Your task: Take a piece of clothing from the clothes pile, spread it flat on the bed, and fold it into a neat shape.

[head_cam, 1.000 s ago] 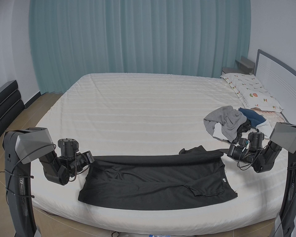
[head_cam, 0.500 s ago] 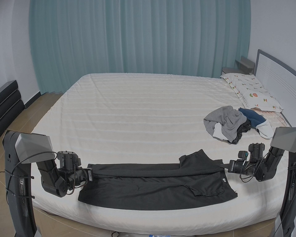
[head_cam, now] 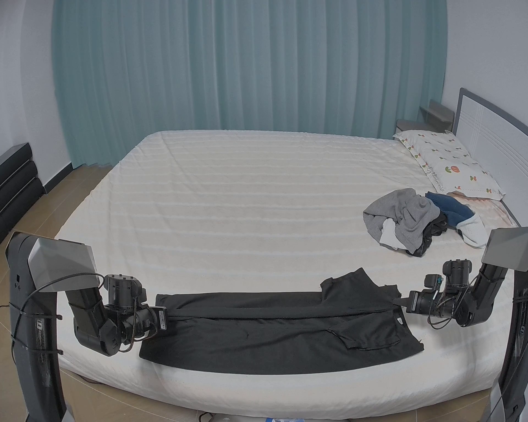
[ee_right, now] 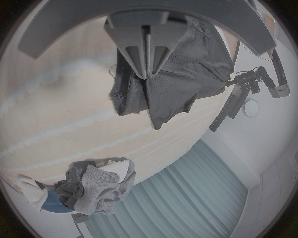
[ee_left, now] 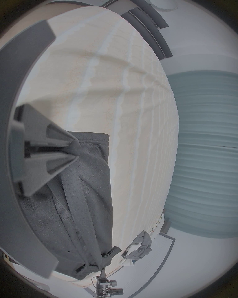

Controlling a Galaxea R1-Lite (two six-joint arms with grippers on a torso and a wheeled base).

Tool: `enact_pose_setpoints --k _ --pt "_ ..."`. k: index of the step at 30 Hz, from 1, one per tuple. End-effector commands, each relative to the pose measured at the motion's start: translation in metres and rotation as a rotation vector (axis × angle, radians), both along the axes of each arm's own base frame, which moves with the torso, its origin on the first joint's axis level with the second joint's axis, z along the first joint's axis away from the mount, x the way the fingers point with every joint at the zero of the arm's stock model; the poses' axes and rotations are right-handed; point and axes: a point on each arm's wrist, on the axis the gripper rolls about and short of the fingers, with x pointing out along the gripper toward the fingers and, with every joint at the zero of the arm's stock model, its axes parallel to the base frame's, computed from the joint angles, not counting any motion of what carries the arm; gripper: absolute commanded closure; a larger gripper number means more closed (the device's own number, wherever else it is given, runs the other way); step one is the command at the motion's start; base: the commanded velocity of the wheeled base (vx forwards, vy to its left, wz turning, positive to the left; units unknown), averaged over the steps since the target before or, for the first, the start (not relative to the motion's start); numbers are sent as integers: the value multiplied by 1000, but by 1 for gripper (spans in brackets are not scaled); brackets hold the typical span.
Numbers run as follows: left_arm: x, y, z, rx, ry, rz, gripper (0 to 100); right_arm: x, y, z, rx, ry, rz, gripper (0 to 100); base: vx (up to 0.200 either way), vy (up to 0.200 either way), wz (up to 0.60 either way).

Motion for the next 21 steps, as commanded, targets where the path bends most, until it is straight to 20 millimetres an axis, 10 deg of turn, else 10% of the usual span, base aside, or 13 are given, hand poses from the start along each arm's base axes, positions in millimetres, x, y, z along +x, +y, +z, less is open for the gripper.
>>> enact_pose_setpoints --k 1,2,21 --pt "-1 -1 -1 0 6 -2 0 -2 0 -5 1 18 1 100 0 0 0" --pt "-1 -1 -1 0 4 -2 0 -3 0 -5 2 19 0 0 0 0 0" --pt "5 4 34 -137 -90 14 0 15 -1 38 188 -17 -149 0 0 0 0"
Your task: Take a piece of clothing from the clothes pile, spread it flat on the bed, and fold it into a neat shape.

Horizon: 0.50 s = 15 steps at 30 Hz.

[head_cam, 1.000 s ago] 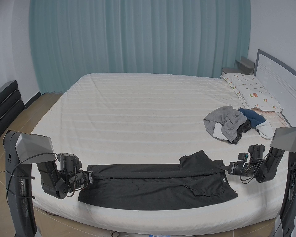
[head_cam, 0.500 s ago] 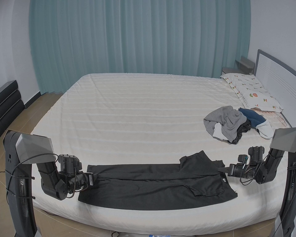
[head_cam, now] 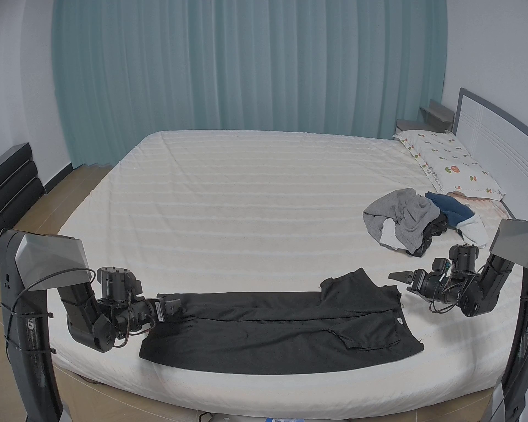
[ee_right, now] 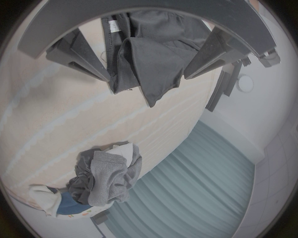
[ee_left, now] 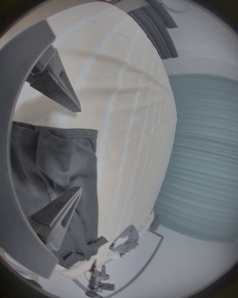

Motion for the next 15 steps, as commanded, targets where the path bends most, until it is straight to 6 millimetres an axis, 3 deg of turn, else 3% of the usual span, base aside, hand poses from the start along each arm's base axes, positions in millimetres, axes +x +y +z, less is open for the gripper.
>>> enact_pose_setpoints --k 1,10,15 --pt "22 2 23 -138 -84 76 0 7 1 -5 80 42 -47 0 0 0 0" --pt "61 7 34 -399 48 272 0 10 0 -21 152 140 -93 0 0 0 0" --pt "65 9 26 -430 103 285 0 8 1 -21 153 143 -93 0 0 0 0"
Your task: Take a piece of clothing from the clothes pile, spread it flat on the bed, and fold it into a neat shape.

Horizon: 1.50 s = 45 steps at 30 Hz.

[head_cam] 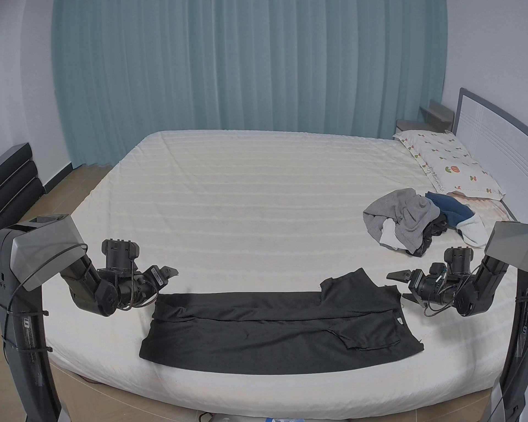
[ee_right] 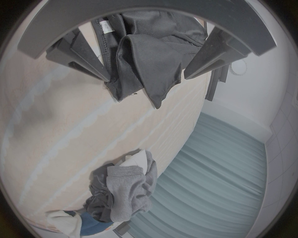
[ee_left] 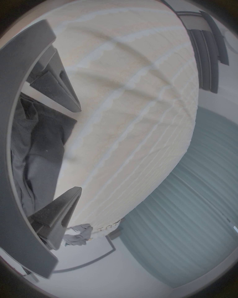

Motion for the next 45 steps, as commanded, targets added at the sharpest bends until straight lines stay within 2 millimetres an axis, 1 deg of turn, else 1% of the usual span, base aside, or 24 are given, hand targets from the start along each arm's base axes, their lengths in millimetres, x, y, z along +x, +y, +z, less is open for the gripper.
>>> enact_pose_setpoints --k 1,3,5,21,22,26,31,41,45 --pt "13 3 0 -30 -7 13 0 -1 0 -8 10 32 -6 0 0 0 0" --pt "16 3 -10 -28 13 13 0 -2 1 -10 10 38 -3 0 0 0 0" --pt "16 3 -14 -25 22 13 0 -2 1 -9 10 37 -4 0 0 0 0" --pt "11 -4 -23 -6 55 -20 0 -4 1 -10 9 43 -7 0 0 0 0" --pt "11 -4 -23 -6 55 -20 100 -4 1 -10 8 42 -6 0 0 0 0" --pt "11 -4 -28 -3 67 -19 100 -3 1 -11 3 44 -12 0 0 0 0" --pt "12 0 -29 6 62 -13 100 -3 1 -11 2 46 -13 0 0 0 0" --pt "21 13 -21 5 11 35 100 -1 1 -9 -3 36 -20 0 0 0 0" --pt "23 17 -20 3 -21 44 100 0 5 -9 -18 33 -31 0 0 0 0"
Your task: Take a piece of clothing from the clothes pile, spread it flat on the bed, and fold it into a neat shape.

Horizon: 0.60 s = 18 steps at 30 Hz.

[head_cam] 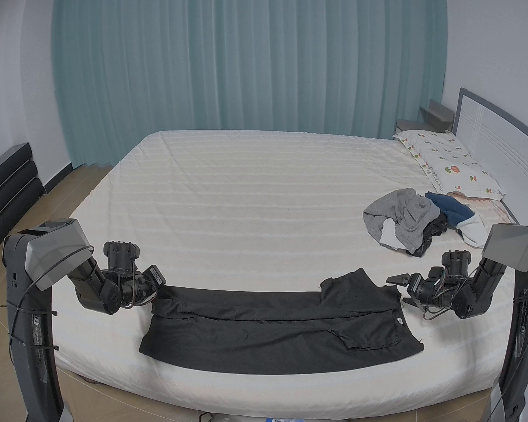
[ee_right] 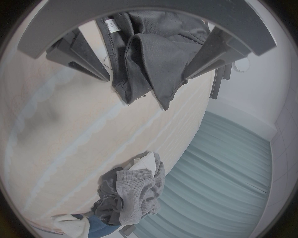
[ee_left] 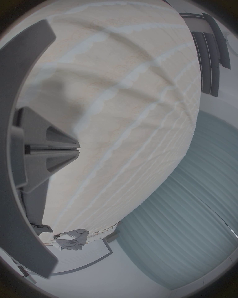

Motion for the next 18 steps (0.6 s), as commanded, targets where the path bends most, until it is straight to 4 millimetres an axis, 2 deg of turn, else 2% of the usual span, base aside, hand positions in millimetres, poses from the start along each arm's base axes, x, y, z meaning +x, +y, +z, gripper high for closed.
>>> enact_pose_setpoints --k 1,6,11,18 --pt "2 4 0 -1 -26 11 100 2 3 0 -4 -4 4 0 0 0 0" --pt "3 5 1 -2 -41 15 100 3 5 1 -4 -11 8 0 0 0 0" --pt "5 7 -11 -2 -21 20 100 5 9 0 -8 -11 16 0 0 0 0" --pt "7 8 -14 -2 -20 21 100 9 10 0 -6 -20 18 0 0 0 0"
